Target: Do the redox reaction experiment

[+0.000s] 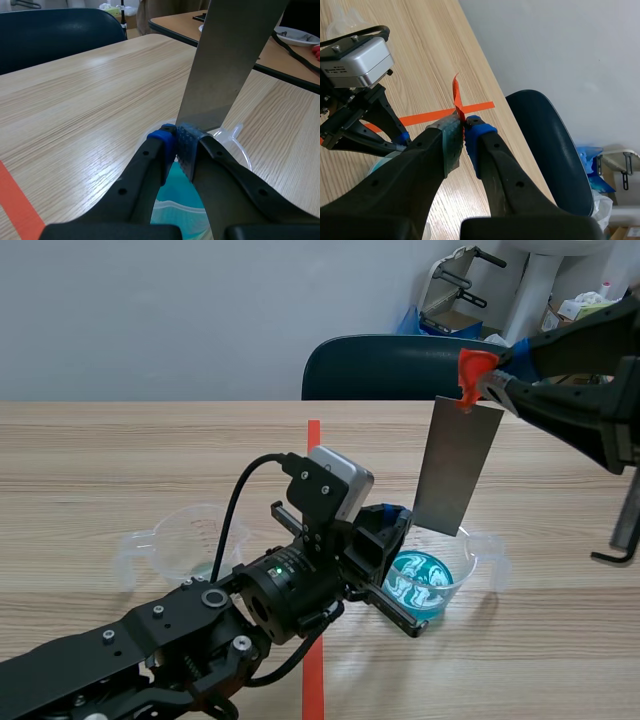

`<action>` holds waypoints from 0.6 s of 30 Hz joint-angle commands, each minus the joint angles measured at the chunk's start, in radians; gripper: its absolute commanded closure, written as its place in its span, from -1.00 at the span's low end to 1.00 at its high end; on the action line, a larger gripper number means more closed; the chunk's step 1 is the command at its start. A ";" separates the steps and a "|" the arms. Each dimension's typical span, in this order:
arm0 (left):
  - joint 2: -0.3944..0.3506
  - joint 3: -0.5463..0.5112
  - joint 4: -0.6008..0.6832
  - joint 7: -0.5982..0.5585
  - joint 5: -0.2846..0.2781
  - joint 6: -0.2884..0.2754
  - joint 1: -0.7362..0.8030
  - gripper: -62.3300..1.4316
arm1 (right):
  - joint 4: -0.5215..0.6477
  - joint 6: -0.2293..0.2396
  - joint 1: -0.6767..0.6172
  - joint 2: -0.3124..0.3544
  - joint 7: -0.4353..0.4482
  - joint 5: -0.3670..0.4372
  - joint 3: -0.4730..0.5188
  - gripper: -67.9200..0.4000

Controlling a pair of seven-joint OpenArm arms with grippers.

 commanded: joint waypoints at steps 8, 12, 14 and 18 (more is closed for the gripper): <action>-0.004 -0.001 0.024 -0.008 -0.014 -0.001 0.000 0.86 | 0.013 0.006 0.006 0.010 0.011 0.014 0.005 0.96; -0.054 -0.014 0.050 -0.009 -0.014 -0.002 0.033 0.86 | 0.013 0.006 0.006 0.010 0.011 0.014 0.005 0.96; -0.097 -0.032 0.096 -0.006 -0.014 -0.001 0.070 0.86 | 0.013 0.006 0.006 0.010 0.011 0.014 0.005 0.96; -0.205 -0.088 0.234 0.010 -0.014 0.000 0.176 0.86 | 0.013 0.006 0.006 0.010 0.011 0.014 0.005 0.96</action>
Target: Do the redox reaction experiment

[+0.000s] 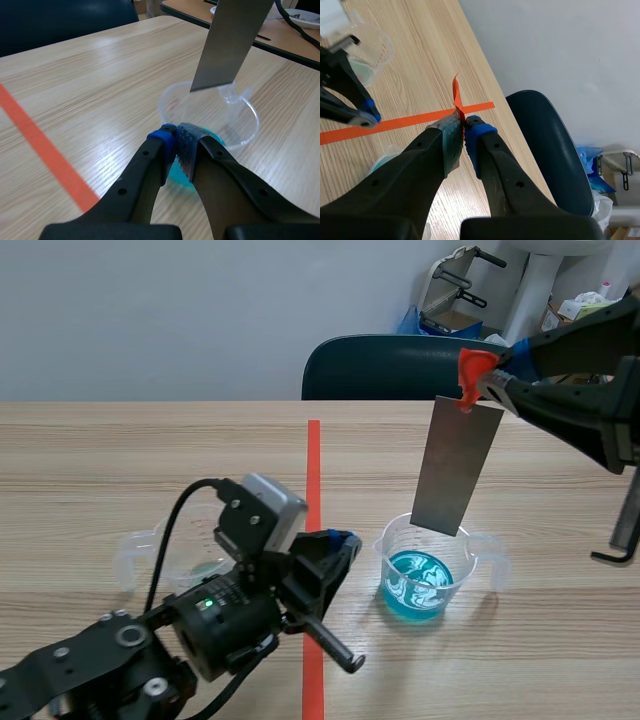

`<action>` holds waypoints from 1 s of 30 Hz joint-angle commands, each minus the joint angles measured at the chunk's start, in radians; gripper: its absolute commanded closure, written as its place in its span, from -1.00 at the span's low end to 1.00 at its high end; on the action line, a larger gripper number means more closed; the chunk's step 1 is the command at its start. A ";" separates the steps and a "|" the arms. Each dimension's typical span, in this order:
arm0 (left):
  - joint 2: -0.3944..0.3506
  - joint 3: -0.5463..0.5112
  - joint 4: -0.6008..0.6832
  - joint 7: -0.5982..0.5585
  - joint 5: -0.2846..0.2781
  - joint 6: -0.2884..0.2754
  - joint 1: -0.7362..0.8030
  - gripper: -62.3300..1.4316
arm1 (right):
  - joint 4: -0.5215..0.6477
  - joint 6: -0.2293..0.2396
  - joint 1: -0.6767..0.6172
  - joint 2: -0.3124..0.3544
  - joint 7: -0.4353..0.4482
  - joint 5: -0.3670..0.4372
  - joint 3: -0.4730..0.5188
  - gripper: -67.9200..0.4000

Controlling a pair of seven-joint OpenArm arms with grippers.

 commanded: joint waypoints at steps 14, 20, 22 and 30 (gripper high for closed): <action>-0.290 -0.462 0.464 0.027 -0.002 0.006 0.601 0.86 | 0.013 0.006 0.006 0.011 0.011 0.014 0.005 0.96; -0.294 -0.707 0.581 0.023 -0.002 0.006 0.862 0.86 | 0.013 0.006 0.006 0.011 0.011 0.014 0.005 0.96; -0.294 -0.778 0.619 0.023 -0.003 0.006 0.940 0.86 | 0.013 0.006 0.006 0.011 0.011 0.014 0.005 0.96; -0.294 -1.001 0.755 0.023 -0.064 0.006 1.187 0.86 | 0.013 0.006 0.006 0.011 0.011 0.014 0.005 0.96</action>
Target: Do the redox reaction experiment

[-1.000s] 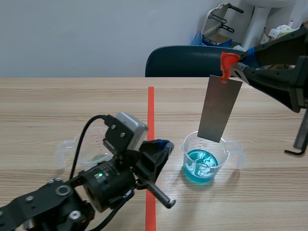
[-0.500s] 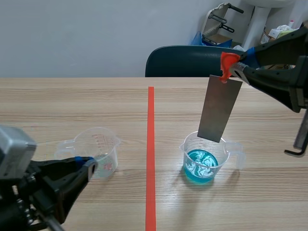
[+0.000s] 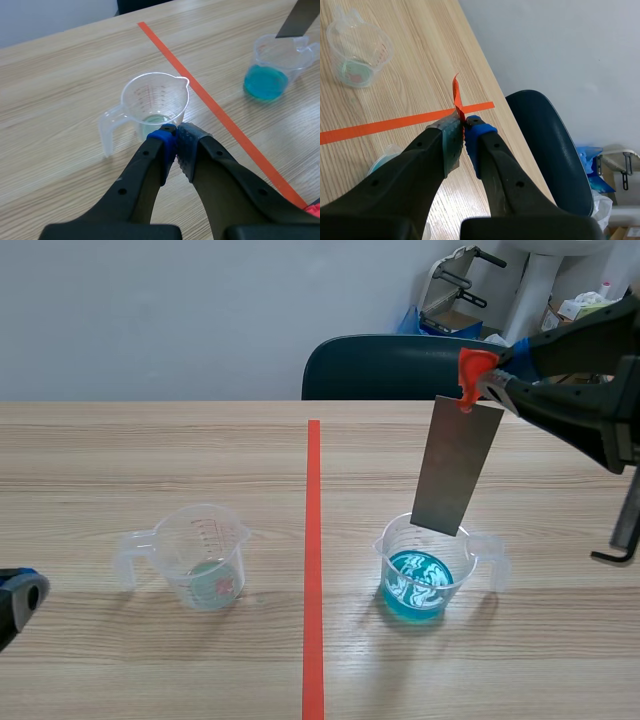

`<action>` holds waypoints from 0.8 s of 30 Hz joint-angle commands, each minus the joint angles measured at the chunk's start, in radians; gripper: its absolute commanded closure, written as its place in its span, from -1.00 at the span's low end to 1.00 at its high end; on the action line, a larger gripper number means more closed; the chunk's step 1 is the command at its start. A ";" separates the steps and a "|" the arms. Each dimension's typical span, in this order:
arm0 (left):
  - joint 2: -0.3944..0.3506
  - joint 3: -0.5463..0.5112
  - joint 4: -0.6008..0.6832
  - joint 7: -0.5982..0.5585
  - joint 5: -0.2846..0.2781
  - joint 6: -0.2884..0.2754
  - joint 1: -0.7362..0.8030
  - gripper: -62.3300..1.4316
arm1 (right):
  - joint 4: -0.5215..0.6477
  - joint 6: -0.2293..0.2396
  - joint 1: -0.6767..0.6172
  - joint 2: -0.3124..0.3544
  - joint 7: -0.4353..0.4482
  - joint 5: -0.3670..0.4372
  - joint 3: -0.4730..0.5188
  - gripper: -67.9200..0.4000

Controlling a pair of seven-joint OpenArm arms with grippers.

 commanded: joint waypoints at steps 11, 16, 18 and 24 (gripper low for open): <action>0.074 -0.132 0.087 -0.013 -0.037 -0.010 0.135 0.71 | 0.013 0.006 0.006 0.011 0.011 0.014 0.005 0.96; 0.074 -0.132 0.087 -0.014 -0.056 -0.009 0.137 0.09 | 0.013 0.006 0.006 0.011 0.011 0.014 0.005 0.96; 0.074 -0.132 0.087 -0.014 -0.082 0.002 0.137 -0.24 | 0.013 0.006 0.006 0.011 0.011 0.014 0.005 0.96; 0.074 -0.132 0.087 -0.030 -0.092 -0.002 0.137 -0.92 | 0.013 0.006 0.006 0.011 0.011 0.014 0.005 0.96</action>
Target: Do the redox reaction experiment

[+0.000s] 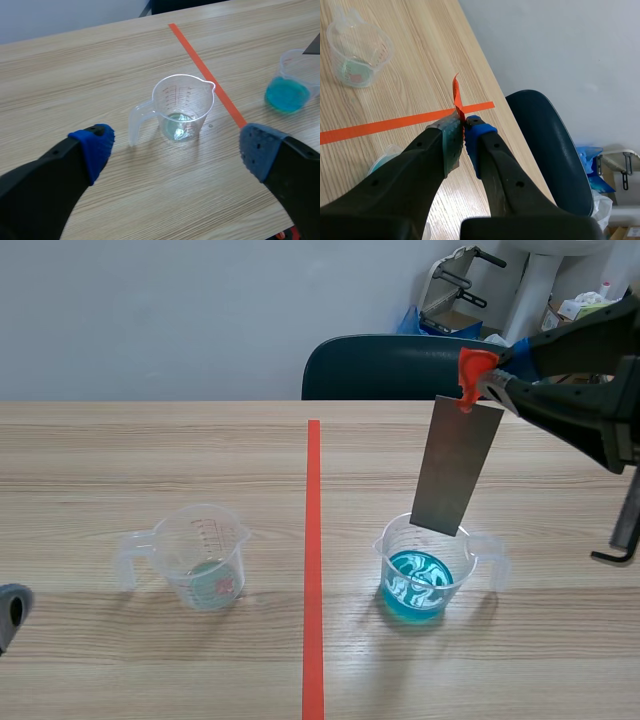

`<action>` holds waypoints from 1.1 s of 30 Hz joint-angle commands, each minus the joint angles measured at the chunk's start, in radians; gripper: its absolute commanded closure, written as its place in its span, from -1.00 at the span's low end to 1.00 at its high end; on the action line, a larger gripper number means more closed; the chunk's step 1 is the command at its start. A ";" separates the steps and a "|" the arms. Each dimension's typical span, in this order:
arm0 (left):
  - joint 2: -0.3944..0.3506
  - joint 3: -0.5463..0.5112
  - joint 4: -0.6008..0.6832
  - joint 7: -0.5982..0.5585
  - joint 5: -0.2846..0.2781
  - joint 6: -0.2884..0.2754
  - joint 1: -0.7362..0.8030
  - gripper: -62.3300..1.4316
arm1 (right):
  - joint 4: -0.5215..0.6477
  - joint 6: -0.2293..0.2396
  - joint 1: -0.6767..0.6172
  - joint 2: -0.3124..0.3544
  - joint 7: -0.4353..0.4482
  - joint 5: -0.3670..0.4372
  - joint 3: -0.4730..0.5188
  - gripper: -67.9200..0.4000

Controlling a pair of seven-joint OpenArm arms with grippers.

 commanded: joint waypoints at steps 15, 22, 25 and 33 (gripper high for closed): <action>0.003 -0.008 0.019 -0.034 0.001 -0.058 -0.002 -1.00 | 0.013 0.006 0.006 0.011 0.011 0.014 0.005 0.96; 0.003 -0.007 0.019 -0.037 0.000 -0.057 -0.002 -1.00 | 0.013 0.006 0.006 0.011 0.011 0.014 0.005 0.96; 0.003 -0.007 0.019 -0.037 0.000 -0.057 -0.002 -1.00 | 0.013 0.006 0.006 0.011 0.011 0.014 0.005 0.96; 0.003 -0.007 0.019 -0.037 0.001 -0.057 -0.006 -1.00 | 0.013 0.006 0.006 0.011 0.011 0.014 0.005 0.96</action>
